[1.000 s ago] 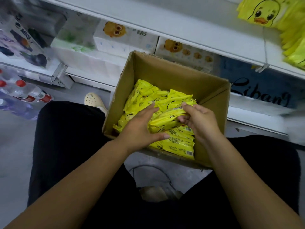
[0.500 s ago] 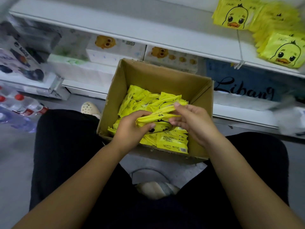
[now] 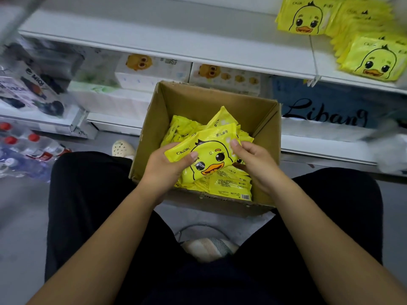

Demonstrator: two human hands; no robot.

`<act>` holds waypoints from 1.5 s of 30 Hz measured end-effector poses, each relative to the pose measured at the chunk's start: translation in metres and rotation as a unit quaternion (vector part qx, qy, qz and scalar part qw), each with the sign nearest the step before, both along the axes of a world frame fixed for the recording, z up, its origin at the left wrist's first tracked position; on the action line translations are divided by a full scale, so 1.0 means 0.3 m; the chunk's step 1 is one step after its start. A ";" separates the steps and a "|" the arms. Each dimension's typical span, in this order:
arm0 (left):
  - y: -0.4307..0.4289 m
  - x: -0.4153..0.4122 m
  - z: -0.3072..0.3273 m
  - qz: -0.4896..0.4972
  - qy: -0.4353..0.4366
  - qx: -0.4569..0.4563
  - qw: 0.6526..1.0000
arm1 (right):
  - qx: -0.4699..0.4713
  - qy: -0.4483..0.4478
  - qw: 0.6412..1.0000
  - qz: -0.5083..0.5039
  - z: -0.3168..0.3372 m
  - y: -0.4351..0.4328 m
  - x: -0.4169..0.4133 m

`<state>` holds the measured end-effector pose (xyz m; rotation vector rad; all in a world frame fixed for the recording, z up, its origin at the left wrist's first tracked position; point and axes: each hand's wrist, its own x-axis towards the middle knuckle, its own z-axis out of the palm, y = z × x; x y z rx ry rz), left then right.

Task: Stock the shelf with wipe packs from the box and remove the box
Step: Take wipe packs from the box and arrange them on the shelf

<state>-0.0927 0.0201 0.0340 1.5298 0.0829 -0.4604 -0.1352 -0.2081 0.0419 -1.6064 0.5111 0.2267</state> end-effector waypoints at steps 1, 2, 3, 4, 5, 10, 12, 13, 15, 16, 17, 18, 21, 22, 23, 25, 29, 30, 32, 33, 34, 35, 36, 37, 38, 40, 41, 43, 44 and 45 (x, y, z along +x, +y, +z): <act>-0.004 -0.001 -0.007 0.002 0.004 0.005 1.000 | -0.003 -0.008 1.000 -0.007 -0.014 0.004 0.004; -0.008 -0.002 -0.012 0.002 0.008 0.011 1.000 | -0.008 -0.010 1.000 -0.014 -0.026 0.008 0.004; -0.012 -0.003 -0.017 0.001 0.011 0.020 1.000 | -0.009 -0.009 1.000 -0.023 -0.036 0.008 0.000; -0.017 -0.004 -0.022 -0.001 0.014 0.027 1.000 | -0.003 -0.005 1.000 -0.030 -0.047 0.007 -0.005; -0.021 -0.004 -0.028 -0.003 0.018 0.031 0.999 | 0.007 0.002 0.999 -0.035 -0.054 0.007 -0.013; -0.047 -0.016 -0.019 -0.008 0.041 0.016 0.999 | -0.012 0.012 0.998 -0.058 -0.077 0.006 -0.037; -0.049 -0.021 -0.012 -0.016 0.068 -0.009 0.998 | -0.014 -0.004 0.998 -0.064 -0.068 0.004 -0.036; -0.049 -0.024 -0.011 -0.022 0.077 -0.014 0.997 | -0.004 -0.014 0.998 -0.068 -0.061 0.004 -0.036; -0.050 -0.029 -0.010 -0.024 0.076 -0.013 0.997 | 0.022 -0.022 0.996 -0.083 -0.053 0.005 -0.031; -0.053 -0.033 -0.008 -0.018 0.069 -0.007 0.997 | 0.033 -0.021 0.995 -0.097 -0.057 0.005 -0.026; -0.054 -0.037 -0.014 -0.008 0.064 -0.002 0.998 | 0.043 -0.020 0.993 -0.113 -0.060 0.005 -0.024; -0.054 -0.040 -0.026 0.004 0.066 0.000 0.998 | 0.054 -0.016 0.990 -0.130 -0.062 0.007 -0.022; -0.054 -0.054 -0.072 0.045 0.061 -0.011 0.997 | 0.097 0.001 0.982 -0.163 -0.074 0.016 -0.022; -0.055 -0.060 -0.073 0.053 0.055 -0.012 0.997 | 0.113 0.006 0.979 -0.171 -0.076 0.020 -0.022; -0.054 -0.064 -0.073 0.063 0.053 -0.017 0.996 | 0.127 0.011 0.976 -0.179 -0.081 0.018 -0.022; -0.052 -0.067 -0.063 0.075 0.060 -0.028 0.995 | 0.168 0.024 0.969 -0.178 -0.067 0.022 -0.021; -0.059 -0.062 -0.025 0.115 0.098 -0.035 0.988 | 0.232 0.029 0.955 -0.185 -0.113 -0.005 -0.005; -0.059 -0.059 -0.027 0.120 0.100 -0.038 0.987 | 0.222 0.034 0.955 -0.195 -0.118 -0.006 -0.001; -0.058 -0.051 -0.031 0.128 0.102 -0.034 0.986 | 0.192 0.034 0.954 -0.229 -0.108 0.007 -0.001; -0.052 -0.044 -0.032 0.136 0.101 -0.029 0.985 | 0.192 0.027 0.951 -0.240 -0.109 0.014 -0.001; -0.048 -0.039 -0.027 0.143 0.103 -0.022 0.984 | 0.190 0.027 0.949 -0.249 -0.114 0.023 0.002; -0.043 -0.036 -0.028 0.147 0.105 -0.012 0.983 | 0.183 0.032 0.950 -0.252 -0.100 0.039 0.004; -0.041 -0.035 -0.026 0.155 0.106 -0.007 0.982 | 0.178 0.033 0.950 -0.255 -0.097 0.051 0.005; -0.040 -0.038 -0.022 0.166 0.104 -0.004 0.981 | 0.167 0.030 0.953 -0.252 -0.094 0.062 0.005; -0.042 -0.045 -0.011 0.176 0.104 0.001 0.979 | 0.157 0.029 0.956 -0.244 -0.088 0.073 0.003; -0.042 -0.055 -0.003 0.189 0.108 0.018 0.976 | 0.163 0.046 0.963 -0.208 -0.092 0.080 -0.001; -0.036 -0.056 -0.005 0.192 0.119 0.021 0.974 | 0.174 0.053 0.966 -0.186 -0.093 0.080 -0.008; -0.017 -0.051 -0.009 0.204 0.141 0.016 0.969 | 0.172 0.054 0.971 -0.154 -0.099 0.072 -0.025; -0.011 -0.049 -0.005 0.206 0.150 0.011 0.967 | 0.163 0.051 0.974 -0.152 -0.105 0.066 -0.029; -0.005 -0.046 -0.011 0.203 0.156 0.005 0.967 | 0.151 0.041 0.975 -0.157 -0.104 0.063 -0.032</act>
